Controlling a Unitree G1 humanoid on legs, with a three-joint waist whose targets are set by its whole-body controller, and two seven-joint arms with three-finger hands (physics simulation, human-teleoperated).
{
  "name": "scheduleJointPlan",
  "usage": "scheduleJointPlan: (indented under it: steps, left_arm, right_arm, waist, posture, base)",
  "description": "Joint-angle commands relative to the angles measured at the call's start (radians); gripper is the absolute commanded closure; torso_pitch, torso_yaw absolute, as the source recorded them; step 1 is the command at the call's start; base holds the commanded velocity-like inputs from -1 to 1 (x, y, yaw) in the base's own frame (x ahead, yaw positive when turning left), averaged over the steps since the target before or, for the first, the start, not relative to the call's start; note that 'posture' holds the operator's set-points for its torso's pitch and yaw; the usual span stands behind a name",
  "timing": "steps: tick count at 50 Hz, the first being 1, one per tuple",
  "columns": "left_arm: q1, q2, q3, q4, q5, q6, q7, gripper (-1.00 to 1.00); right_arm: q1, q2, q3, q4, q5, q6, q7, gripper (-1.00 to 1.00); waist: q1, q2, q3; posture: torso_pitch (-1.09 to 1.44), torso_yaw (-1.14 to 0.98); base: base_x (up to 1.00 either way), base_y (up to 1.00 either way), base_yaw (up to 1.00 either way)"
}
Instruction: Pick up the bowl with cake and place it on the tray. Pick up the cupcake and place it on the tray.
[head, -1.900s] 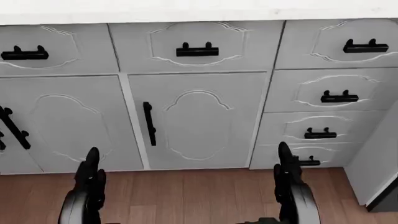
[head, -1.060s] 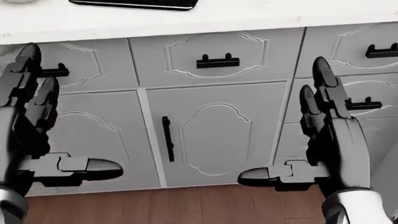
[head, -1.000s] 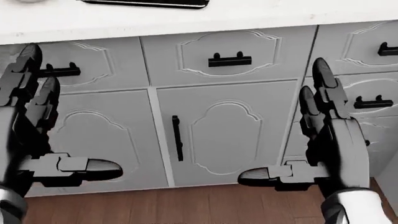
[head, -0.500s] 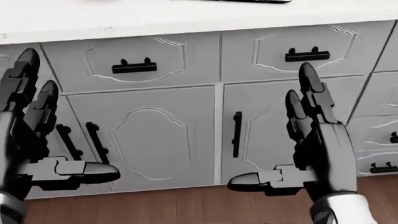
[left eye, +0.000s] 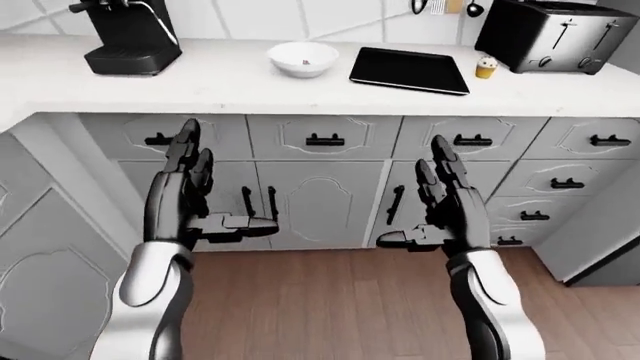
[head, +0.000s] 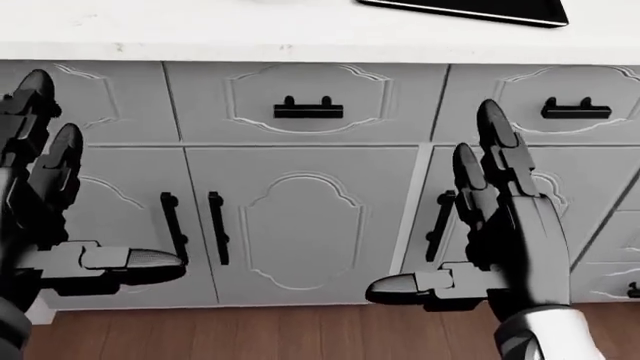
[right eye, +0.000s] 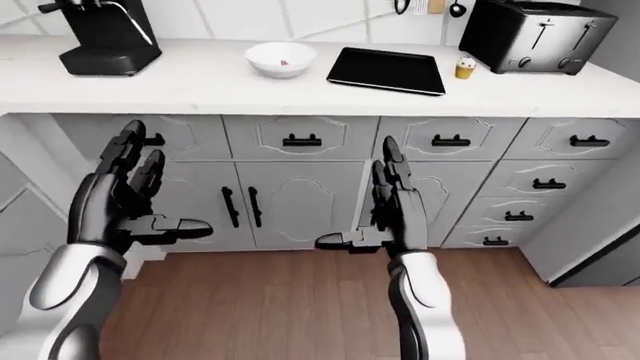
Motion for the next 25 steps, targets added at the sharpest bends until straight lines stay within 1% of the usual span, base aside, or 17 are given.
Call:
scheduleJointPlan:
  steps: [1,4,6,9,11,14,18,22,25]
  left_arm:
    - [-0.034,0.008,0.009,-0.048,-0.007,-0.015,-0.002,-1.0]
    - [-0.063,0.019,0.004,-0.061,-0.003,0.019,0.003,-1.0]
    - [-0.086,0.025,0.004,-0.071,-0.004,0.046,0.006,-1.0]
    - [-0.099,0.028,0.003,-0.067,-0.005,0.052,0.006,-1.0]
    - [-0.106,0.03,0.003,-0.063,-0.005,0.053,0.005,-1.0]
    - [-0.115,0.036,0.008,-0.071,-0.008,0.067,0.005,-1.0]
    - [-0.128,0.039,0.009,-0.08,-0.012,0.085,0.009,-1.0]
    - [-0.141,0.044,0.013,-0.091,-0.018,0.105,0.013,-1.0]
    - [-0.16,0.05,0.018,-0.103,-0.027,0.128,0.019,-1.0]
  right_arm:
    - [-0.024,-0.008,-0.01,-0.048,0.013,-0.035,-0.004,-1.0]
    - [-0.034,-0.012,-0.014,-0.061,0.023,-0.023,-0.013,-1.0]
    - [-0.044,-0.017,-0.021,-0.079,0.032,-0.004,-0.019,-1.0]
    - [-0.043,-0.022,-0.028,-0.095,0.038,0.002,-0.022,-1.0]
    - [-0.041,-0.021,-0.025,-0.091,0.036,-0.004,-0.021,-1.0]
    - [-0.048,-0.026,-0.028,-0.111,0.038,0.016,-0.026,-1.0]
    - [-0.052,-0.026,-0.032,-0.111,0.04,0.015,-0.026,-1.0]
    - [-0.055,-0.031,-0.039,-0.137,0.048,0.036,-0.031,-1.0]
    - [-0.062,-0.037,-0.053,-0.173,0.06,0.066,-0.041,-1.0]
  waist:
    - [-0.004,0.005,-0.015]
    - [-0.009,-0.003,-0.022]
    - [-0.01,-0.001,-0.028]
    - [-0.011,0.015,-0.031]
    - [-0.011,0.029,-0.028]
    - [-0.01,0.043,-0.027]
    - [-0.006,0.054,-0.023]
    - [-0.001,0.064,-0.029]
    - [0.002,0.069,-0.035]
  posture:
    - [0.0,0.0]
    - [0.0,0.0]
    - [0.0,0.0]
    - [0.0,0.0]
    - [0.0,0.0]
    - [0.0,0.0]
    - [0.0,0.0]
    - [0.0,0.0]
    - [0.0,0.0]
  base:
    - [0.49,-0.26,0.0]
    - [0.48,-0.29,0.0]
    - [0.5,-0.3,0.0]
    - [0.48,-0.28,0.0]
    - [0.49,-0.29,0.0]
    - [0.48,-0.29,0.0]
    - [0.52,-0.3,0.0]
    - [0.54,-0.3,0.0]
    - [0.54,-0.27,0.0]
